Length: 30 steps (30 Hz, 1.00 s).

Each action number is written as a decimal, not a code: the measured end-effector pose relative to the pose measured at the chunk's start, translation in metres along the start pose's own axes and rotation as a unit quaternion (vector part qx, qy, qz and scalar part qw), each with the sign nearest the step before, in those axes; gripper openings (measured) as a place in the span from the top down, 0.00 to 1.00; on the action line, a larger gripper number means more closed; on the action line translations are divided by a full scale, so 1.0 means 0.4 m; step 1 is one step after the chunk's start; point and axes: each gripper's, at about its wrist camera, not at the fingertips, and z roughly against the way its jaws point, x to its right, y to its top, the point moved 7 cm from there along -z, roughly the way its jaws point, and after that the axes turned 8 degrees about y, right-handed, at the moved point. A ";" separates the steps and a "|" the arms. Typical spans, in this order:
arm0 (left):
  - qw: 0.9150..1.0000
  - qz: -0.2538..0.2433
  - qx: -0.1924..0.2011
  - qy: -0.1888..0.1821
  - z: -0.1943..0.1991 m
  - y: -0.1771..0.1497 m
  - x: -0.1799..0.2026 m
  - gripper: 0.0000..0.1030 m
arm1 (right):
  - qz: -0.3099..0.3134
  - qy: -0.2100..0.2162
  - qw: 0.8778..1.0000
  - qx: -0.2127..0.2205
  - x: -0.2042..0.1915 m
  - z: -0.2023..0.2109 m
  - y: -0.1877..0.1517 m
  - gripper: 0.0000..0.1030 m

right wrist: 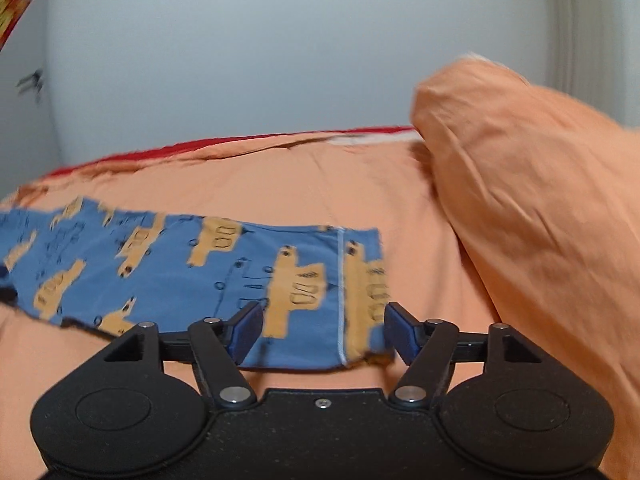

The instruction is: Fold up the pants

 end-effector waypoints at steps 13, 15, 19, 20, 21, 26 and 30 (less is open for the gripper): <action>0.999 0.022 0.002 0.026 0.029 0.101 -0.249 0.20 | 0.104 0.007 0.994 -0.023 -0.053 -0.047 0.049 0.14; 1.000 0.003 0.020 0.022 -0.025 0.188 -0.248 0.18 | 0.099 0.065 0.993 -0.019 -0.111 -0.088 0.076 0.14; 0.999 -0.038 -0.034 -0.013 -0.218 0.297 -0.233 0.21 | 0.087 0.183 0.979 -0.025 -0.252 -0.167 0.101 0.14; 0.997 -0.039 -0.054 -0.024 -0.264 0.312 -0.231 0.25 | 0.092 0.203 0.974 -0.031 -0.287 -0.189 0.101 0.14; 0.996 -0.039 -0.074 -0.034 -0.302 0.317 -0.229 0.27 | 0.102 0.217 0.970 -0.036 -0.315 -0.206 0.101 0.14; 0.983 -0.100 -0.135 -0.069 -0.395 0.301 -0.181 0.88 | 0.160 0.239 0.957 -0.039 -0.391 -0.262 0.103 0.14; 0.987 -0.119 -0.100 -0.047 -0.377 0.321 -0.167 0.96 | 0.147 0.236 0.960 -0.044 -0.376 -0.292 0.086 0.13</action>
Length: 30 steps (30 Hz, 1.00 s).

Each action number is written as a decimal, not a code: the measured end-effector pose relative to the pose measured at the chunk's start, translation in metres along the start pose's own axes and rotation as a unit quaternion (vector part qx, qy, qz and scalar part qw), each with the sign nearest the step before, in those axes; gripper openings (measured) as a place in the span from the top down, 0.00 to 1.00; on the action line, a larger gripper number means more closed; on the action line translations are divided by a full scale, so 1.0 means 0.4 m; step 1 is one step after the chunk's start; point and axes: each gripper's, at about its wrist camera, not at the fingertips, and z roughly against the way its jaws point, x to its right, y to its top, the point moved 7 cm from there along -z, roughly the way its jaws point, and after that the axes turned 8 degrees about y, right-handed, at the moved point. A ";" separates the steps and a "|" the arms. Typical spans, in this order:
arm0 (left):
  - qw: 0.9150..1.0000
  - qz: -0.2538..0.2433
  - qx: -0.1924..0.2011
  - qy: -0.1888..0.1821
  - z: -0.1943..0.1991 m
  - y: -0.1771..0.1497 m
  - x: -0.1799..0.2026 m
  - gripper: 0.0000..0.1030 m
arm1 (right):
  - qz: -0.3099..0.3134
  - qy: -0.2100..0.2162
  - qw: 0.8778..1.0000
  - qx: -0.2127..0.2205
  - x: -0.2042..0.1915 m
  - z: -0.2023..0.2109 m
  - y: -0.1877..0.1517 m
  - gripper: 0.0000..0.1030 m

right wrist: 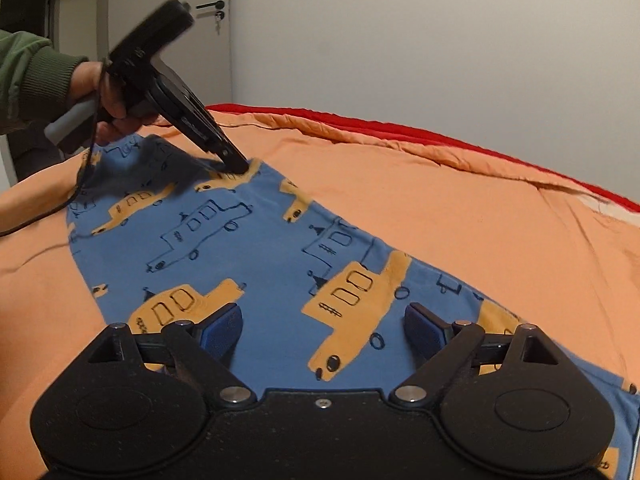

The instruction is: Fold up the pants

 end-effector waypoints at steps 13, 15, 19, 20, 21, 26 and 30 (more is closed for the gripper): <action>0.989 0.076 0.109 0.071 0.164 -0.069 -0.112 0.30 | 0.004 -0.038 0.999 0.020 -0.025 0.015 -0.006 0.05; 0.978 0.138 0.126 0.098 0.246 -0.133 -0.191 0.17 | 0.004 -0.029 0.999 0.027 -0.046 0.012 0.009 0.03; 0.943 0.259 0.132 0.159 0.384 -0.330 -0.331 0.14 | 0.020 -0.014 0.999 0.021 -0.102 -0.020 0.031 0.03; 0.932 0.299 0.126 0.162 0.407 -0.391 -0.351 0.14 | 0.021 -0.009 1.000 0.019 -0.117 -0.031 0.037 0.03; 0.919 0.341 0.120 0.156 0.421 -0.450 -0.363 0.14 | 0.020 -0.003 1.000 0.018 -0.131 -0.041 0.044 0.03; 0.873 0.474 0.091 0.075 0.399 -0.618 -0.352 0.16 | 0.032 0.008 0.999 0.009 -0.205 -0.088 0.082 0.01; 0.855 0.507 0.113 0.014 0.340 -0.608 -0.337 0.16 | 0.060 -0.013 0.998 -0.002 -0.264 -0.109 0.091 0.01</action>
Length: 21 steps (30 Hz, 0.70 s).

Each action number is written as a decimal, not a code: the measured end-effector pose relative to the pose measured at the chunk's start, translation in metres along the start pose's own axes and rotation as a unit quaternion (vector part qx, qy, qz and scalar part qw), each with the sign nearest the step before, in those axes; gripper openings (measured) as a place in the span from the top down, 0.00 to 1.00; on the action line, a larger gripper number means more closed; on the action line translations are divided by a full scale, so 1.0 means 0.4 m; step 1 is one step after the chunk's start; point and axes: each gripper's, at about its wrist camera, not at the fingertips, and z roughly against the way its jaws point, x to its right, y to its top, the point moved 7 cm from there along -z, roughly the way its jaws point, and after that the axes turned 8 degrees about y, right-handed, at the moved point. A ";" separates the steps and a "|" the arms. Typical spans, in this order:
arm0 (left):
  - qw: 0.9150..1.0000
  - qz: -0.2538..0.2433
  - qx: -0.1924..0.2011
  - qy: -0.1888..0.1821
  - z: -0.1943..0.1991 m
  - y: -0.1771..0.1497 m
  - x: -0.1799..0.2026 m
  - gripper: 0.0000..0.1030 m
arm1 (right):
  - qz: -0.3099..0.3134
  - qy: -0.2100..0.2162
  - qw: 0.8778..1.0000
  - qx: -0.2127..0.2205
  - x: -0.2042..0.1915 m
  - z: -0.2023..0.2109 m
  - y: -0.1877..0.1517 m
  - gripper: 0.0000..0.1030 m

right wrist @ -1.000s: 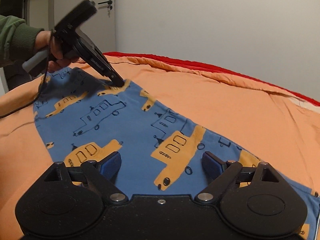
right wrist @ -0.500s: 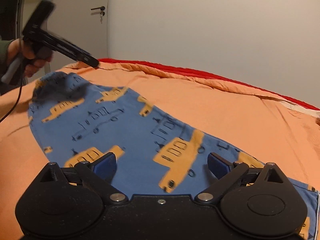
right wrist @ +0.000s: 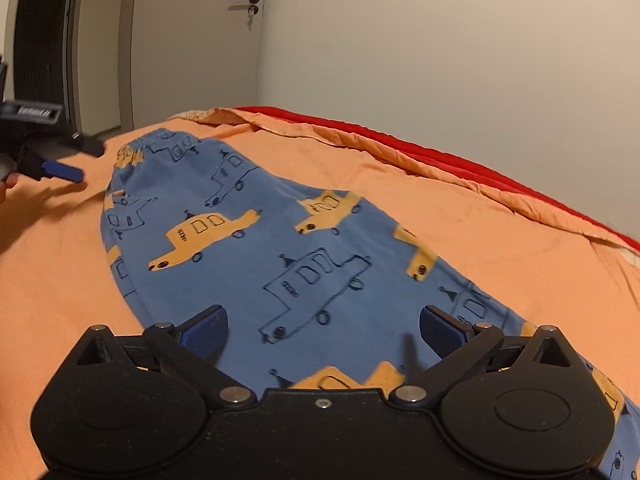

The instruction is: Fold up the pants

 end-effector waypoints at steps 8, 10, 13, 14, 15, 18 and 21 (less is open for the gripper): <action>0.993 0.103 -0.048 -0.019 -0.079 0.006 -0.015 0.85 | 0.024 -0.043 0.999 -0.005 -0.056 -0.005 0.010 0.01; 0.990 0.132 -0.052 -0.008 -0.066 0.006 -0.045 0.88 | 0.023 -0.052 0.998 -0.004 -0.058 -0.006 0.010 0.01; 0.993 0.113 -0.038 0.008 0.003 0.012 -0.037 0.89 | 0.009 -0.060 0.998 0.005 -0.057 -0.005 0.017 0.01; 0.995 0.090 -0.026 0.015 0.027 0.008 -0.030 0.89 | 0.002 -0.059 0.998 0.010 -0.057 -0.004 0.020 0.01; 0.997 0.070 -0.015 0.022 0.039 0.003 -0.025 0.89 | -0.004 -0.056 0.998 0.014 -0.058 -0.004 0.020 0.01; 0.997 0.045 -0.022 0.054 0.001 -0.026 -0.049 0.89 | -0.009 -0.045 0.999 -0.017 -0.059 -0.036 -0.005 0.01; 0.996 0.070 -0.032 0.050 -0.019 -0.037 -0.072 0.89 | -0.038 -0.039 0.998 -0.018 -0.048 -0.042 -0.025 0.01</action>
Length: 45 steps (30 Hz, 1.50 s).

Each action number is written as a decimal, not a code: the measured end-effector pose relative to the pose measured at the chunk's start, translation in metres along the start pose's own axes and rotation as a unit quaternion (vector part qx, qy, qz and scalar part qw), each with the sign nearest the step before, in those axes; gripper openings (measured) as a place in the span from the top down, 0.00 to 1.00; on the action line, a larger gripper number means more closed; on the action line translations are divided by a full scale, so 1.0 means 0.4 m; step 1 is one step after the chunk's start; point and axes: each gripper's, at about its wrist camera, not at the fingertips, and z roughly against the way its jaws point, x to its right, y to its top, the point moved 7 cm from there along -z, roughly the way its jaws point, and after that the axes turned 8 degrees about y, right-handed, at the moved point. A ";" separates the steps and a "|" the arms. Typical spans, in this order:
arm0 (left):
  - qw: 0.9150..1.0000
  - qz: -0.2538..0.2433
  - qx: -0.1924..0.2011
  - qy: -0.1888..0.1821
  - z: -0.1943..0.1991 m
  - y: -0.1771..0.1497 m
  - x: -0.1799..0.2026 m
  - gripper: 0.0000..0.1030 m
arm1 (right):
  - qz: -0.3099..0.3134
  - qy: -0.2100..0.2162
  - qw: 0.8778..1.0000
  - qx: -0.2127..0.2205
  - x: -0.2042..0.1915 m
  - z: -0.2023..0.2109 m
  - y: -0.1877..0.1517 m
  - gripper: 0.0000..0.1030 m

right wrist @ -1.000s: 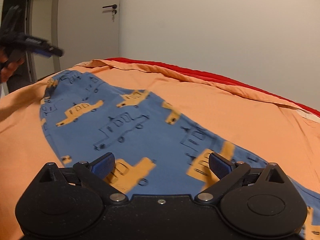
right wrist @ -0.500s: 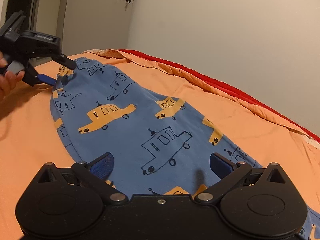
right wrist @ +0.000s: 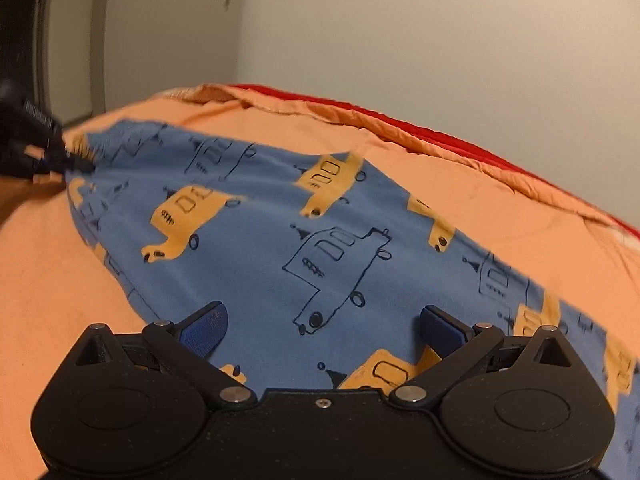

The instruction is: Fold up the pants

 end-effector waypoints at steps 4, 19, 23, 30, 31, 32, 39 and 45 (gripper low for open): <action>0.997 -0.064 0.030 0.012 0.017 -0.001 0.029 0.88 | 0.002 -0.014 0.999 0.034 0.009 0.038 0.021 0.01; 0.953 -0.245 0.166 0.067 0.100 0.022 0.241 0.42 | -0.056 -0.102 0.992 0.046 0.201 0.156 -0.035 0.01; 0.943 -0.294 0.155 0.007 -0.009 -0.026 0.409 0.34 | -0.049 -0.094 0.993 0.056 0.194 0.110 -0.006 0.01; 0.929 -0.332 0.129 0.105 -0.167 -0.013 0.331 0.56 | -0.032 -0.134 0.990 0.020 0.245 0.103 -0.067 0.01; 0.930 -0.330 0.131 0.091 -0.154 0.002 0.302 0.63 | -0.038 -0.147 0.988 0.018 0.268 0.121 -0.080 0.01; 0.924 -0.344 0.136 0.098 -0.142 0.013 0.281 0.67 | -0.038 -0.163 0.986 0.015 0.293 0.138 -0.096 0.01; 0.939 -0.280 0.177 0.090 -0.015 -0.020 0.293 0.19 | -0.068 -0.219 0.973 0.033 0.379 0.252 -0.142 0.01; 0.930 -0.348 0.113 -0.005 -0.034 -0.268 0.492 0.09 | -0.025 -0.155 0.987 0.016 0.306 0.212 -0.154 0.01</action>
